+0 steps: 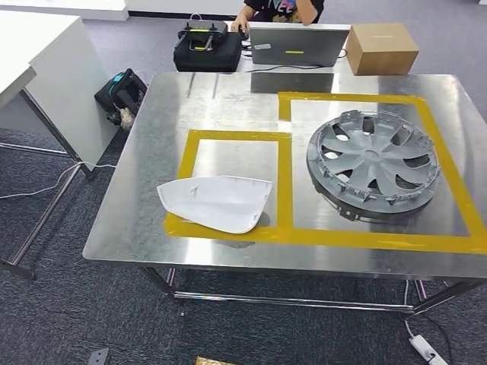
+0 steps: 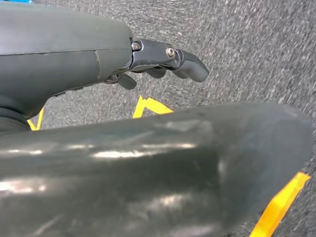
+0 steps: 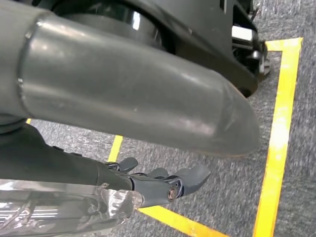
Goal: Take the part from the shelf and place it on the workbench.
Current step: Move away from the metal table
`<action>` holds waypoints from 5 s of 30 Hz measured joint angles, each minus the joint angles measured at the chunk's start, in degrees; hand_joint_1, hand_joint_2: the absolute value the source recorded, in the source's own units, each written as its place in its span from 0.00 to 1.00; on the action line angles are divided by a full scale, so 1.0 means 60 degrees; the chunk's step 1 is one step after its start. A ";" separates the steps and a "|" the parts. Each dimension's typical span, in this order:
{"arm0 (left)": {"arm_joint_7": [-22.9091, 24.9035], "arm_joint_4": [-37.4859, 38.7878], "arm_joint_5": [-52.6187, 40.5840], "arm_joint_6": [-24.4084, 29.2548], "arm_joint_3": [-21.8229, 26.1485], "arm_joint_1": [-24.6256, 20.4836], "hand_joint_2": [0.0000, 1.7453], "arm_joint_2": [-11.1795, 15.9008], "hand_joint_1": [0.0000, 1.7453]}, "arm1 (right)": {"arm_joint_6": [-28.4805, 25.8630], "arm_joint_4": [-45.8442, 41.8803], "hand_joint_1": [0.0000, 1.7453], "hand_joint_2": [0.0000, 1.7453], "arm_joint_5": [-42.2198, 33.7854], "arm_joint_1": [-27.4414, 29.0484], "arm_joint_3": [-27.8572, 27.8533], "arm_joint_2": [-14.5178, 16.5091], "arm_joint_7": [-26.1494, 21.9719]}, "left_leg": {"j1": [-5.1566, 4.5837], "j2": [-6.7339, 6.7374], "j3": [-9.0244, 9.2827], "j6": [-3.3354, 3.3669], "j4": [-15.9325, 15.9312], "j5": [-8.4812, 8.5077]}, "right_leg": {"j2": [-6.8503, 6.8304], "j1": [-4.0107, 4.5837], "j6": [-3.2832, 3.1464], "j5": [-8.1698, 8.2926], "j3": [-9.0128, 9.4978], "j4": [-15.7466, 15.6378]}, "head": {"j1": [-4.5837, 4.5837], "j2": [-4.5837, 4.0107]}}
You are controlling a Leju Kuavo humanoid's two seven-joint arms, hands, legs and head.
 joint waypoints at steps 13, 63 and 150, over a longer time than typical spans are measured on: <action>0.0000 0.0010 -0.0034 -0.0003 -0.0013 -0.0066 0.00 -0.0030 0.00 | -0.0001 0.0001 0.00 0.00 0.0008 -0.0016 0.0002 -0.0005 0.0005 | -0.0054 0.0007 0.0506 0.0169 -0.0121 -0.0406 | -0.0055 0.0121 0.0036 0.0330 -0.0361 0.0001 | -0.0014 0.0000; -0.0006 0.0048 -0.0211 -0.0075 -0.0097 0.0012 0.00 -0.0028 0.00 | 0.0079 0.0002 0.00 0.00 0.0261 -0.0048 0.0126 -0.0016 0.0211 | -0.0099 0.0104 -0.0188 0.0080 0.0445 -0.0405 | -0.0132 0.0120 -0.0237 0.0110 0.0302 -0.0425 | -0.0018 0.0000; 0.0410 0.0126 -0.2017 -0.0858 -0.0882 0.0070 0.00 -0.0736 0.00 | -0.0235 -0.0015 0.00 0.00 0.0462 -0.0050 0.0393 -0.0420 0.0089 | -0.0165 0.0117 0.0237 0.0341 -0.0342 0.0147 | -0.0090 0.0120 0.0150 -0.0134 0.0471 -0.0455 | -0.0022 0.0000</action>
